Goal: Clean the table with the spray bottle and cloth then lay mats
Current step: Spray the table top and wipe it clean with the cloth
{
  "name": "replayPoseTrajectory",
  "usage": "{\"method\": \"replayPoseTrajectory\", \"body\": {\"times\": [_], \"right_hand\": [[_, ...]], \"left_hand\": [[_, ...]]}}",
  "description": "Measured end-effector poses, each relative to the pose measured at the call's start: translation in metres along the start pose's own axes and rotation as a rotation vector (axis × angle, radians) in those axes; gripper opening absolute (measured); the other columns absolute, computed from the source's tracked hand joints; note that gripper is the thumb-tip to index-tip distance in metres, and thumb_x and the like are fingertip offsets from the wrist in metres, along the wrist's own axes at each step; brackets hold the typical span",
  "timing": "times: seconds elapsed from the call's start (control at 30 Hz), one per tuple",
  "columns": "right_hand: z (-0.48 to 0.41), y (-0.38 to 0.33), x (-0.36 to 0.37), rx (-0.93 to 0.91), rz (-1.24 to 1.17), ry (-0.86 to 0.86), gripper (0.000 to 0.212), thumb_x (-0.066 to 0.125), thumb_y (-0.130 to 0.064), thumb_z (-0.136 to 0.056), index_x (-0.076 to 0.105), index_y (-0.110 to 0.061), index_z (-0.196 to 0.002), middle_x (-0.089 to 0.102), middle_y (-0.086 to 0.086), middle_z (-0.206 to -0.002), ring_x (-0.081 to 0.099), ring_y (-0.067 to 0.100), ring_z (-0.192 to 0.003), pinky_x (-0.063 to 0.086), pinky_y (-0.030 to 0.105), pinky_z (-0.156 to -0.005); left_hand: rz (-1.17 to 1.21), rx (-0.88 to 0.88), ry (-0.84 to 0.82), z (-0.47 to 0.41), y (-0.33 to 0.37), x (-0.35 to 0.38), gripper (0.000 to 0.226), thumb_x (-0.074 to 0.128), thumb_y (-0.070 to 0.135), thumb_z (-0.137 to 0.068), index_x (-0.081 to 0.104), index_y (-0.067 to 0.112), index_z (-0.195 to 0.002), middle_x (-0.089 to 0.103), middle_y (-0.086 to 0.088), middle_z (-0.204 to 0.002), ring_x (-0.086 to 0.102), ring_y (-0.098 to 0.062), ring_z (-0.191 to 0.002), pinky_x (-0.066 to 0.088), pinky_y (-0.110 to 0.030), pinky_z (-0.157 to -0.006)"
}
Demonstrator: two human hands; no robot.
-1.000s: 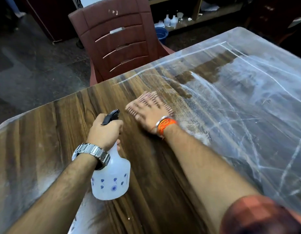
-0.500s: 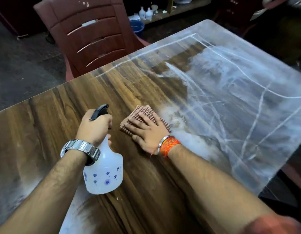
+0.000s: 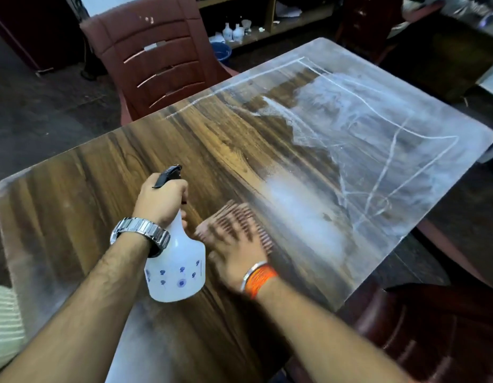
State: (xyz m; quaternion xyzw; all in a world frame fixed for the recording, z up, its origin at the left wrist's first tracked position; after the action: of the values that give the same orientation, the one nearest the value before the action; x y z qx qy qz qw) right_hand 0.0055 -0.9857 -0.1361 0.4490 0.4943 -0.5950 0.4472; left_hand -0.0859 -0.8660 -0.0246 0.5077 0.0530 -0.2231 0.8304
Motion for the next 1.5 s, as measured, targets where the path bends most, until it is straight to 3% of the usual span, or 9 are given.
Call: {"method": "replayPoseTrajectory", "body": {"times": [0.17, 0.4, 0.63, 0.83, 0.9, 0.97, 1.1, 1.27, 1.5], "right_hand": [[0.1, -0.117, 0.038, -0.446, 0.064, -0.117, 0.057, 0.036, -0.051, -0.093, 0.027, -0.039, -0.147, 0.034, -0.016, -0.152, 0.018, 0.028, -0.146, 0.002, 0.059, -0.111], [0.18, -0.049, 0.041, -0.486, 0.017, -0.086, 0.054, 0.03, -0.048, -0.096, 0.022, -0.041, -0.149, 0.033, -0.02, -0.152, 0.027, 0.021, -0.144, 0.008, 0.052, -0.111], [0.213, 0.106, -0.011, -0.019, -0.186, 0.044, 0.045, 0.038, -0.029, -0.096, 0.044, -0.037, -0.14, 0.051, -0.014, -0.14, 0.039, 0.015, -0.138, 0.02, 0.044, -0.116], [0.263, 0.165, -0.05, 0.694, -1.511, 0.331, 0.029, 0.042, -0.013, -0.102, 0.061, -0.004, -0.123, 0.063, 0.009, -0.122, 0.057, 0.022, -0.114, 0.046, 0.024, -0.095], [0.272, 0.163, -0.04, 0.822, -2.01, 0.367, 0.029, 0.043, -0.015, -0.101, 0.061, -0.003, -0.121, 0.063, 0.017, -0.123, 0.06, 0.03, -0.112, 0.047, 0.04, -0.1], [0.288, 0.166, -0.036, 0.894, -2.211, 0.369, 0.033, 0.05, -0.022, -0.096, 0.06, -0.003, -0.122, 0.064, 0.019, -0.122, 0.06, 0.035, -0.113, 0.046, 0.053, -0.098], [0.312, 0.192, -0.035, 0.931, -2.267, 0.397, 0.066, 0.074, -0.028, -0.068, 0.058, -0.002, -0.126, 0.063, 0.018, -0.125, 0.06, 0.038, -0.113, 0.048, 0.058, -0.092], [0.341, 0.231, -0.06, 0.859, -2.305, 0.437, 0.037, 0.045, -0.027, -0.099, 0.056, -0.005, -0.127, 0.063, 0.016, -0.122, 0.057, 0.034, -0.115, 0.044, 0.052, -0.098], [0.368, 0.298, -0.09, 0.894, -2.129, 0.431, 0.035, 0.052, -0.026, -0.096, 0.061, -0.003, -0.12, 0.066, 0.018, -0.117, 0.064, 0.032, -0.103, 0.054, 0.043, -0.078]], "left_hand": [[0.008, 0.027, 0.046, 0.044, 0.004, -0.019, 0.033, 0.053, 0.015, -0.06, 0.057, 0.018, -0.093, 0.062, -0.013, -0.086, 0.053, -0.027, -0.06, 0.047, -0.036, -0.055], [0.062, 0.048, 0.133, 0.116, -0.013, -0.03, 0.03, 0.052, 0.012, -0.064, 0.055, 0.013, -0.093, 0.057, -0.015, -0.084, 0.05, -0.025, -0.057, 0.047, -0.034, -0.052], [0.094, 0.027, 0.169, 0.208, -0.058, -0.002, 0.037, 0.051, 0.013, -0.059, 0.057, 0.011, -0.096, 0.055, -0.015, -0.083, 0.047, -0.026, -0.059, 0.044, -0.037, -0.056], [0.034, 0.059, 0.104, 0.243, -0.068, 0.039, 0.038, 0.054, 0.018, -0.062, 0.056, 0.007, -0.098, 0.054, -0.013, -0.075, 0.049, -0.027, -0.053, 0.046, -0.035, -0.05], [-0.014, 0.078, 0.101, 0.256, -0.069, 0.052, 0.028, 0.056, 0.023, -0.063, 0.055, 0.013, -0.089, 0.057, -0.012, -0.076, 0.053, -0.028, -0.054, 0.048, -0.036, -0.051], [-0.075, 0.117, 0.087, 0.276, -0.073, 0.07, 0.027, 0.057, 0.03, -0.065, 0.056, 0.015, -0.087, 0.059, -0.008, -0.075, 0.057, -0.029, -0.058, 0.049, -0.034, -0.055], [-0.229, 0.179, 0.006, 0.319, -0.084, 0.126, 0.027, 0.058, 0.04, -0.065, 0.054, 0.017, -0.076, 0.057, 0.001, -0.072, 0.056, -0.027, -0.072, 0.039, -0.028, -0.056], [-0.271, 0.156, -0.071, 0.35, -0.084, 0.195, 0.011, 0.058, 0.024, -0.079, 0.055, 0.013, -0.078, 0.062, -0.006, -0.077, 0.058, -0.028, -0.066, 0.04, -0.023, -0.04], [-0.27, 0.233, 0.07, 0.37, -0.038, 0.283, 0.014, 0.058, 0.024, -0.08, 0.051, 0.013, -0.074, 0.06, -0.006, -0.074, 0.055, -0.028, -0.065, 0.035, -0.027, -0.047]]}}
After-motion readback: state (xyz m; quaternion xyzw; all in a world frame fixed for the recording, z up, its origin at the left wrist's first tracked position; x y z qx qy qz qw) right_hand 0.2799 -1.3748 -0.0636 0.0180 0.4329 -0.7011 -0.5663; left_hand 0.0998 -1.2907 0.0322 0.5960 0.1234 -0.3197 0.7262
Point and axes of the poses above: each hand's wrist, its own z-axis away from the middle knuckle, its own x-axis out of the palm, y = z × x, the point moved 9 cm from there along -z, towards the middle knuckle
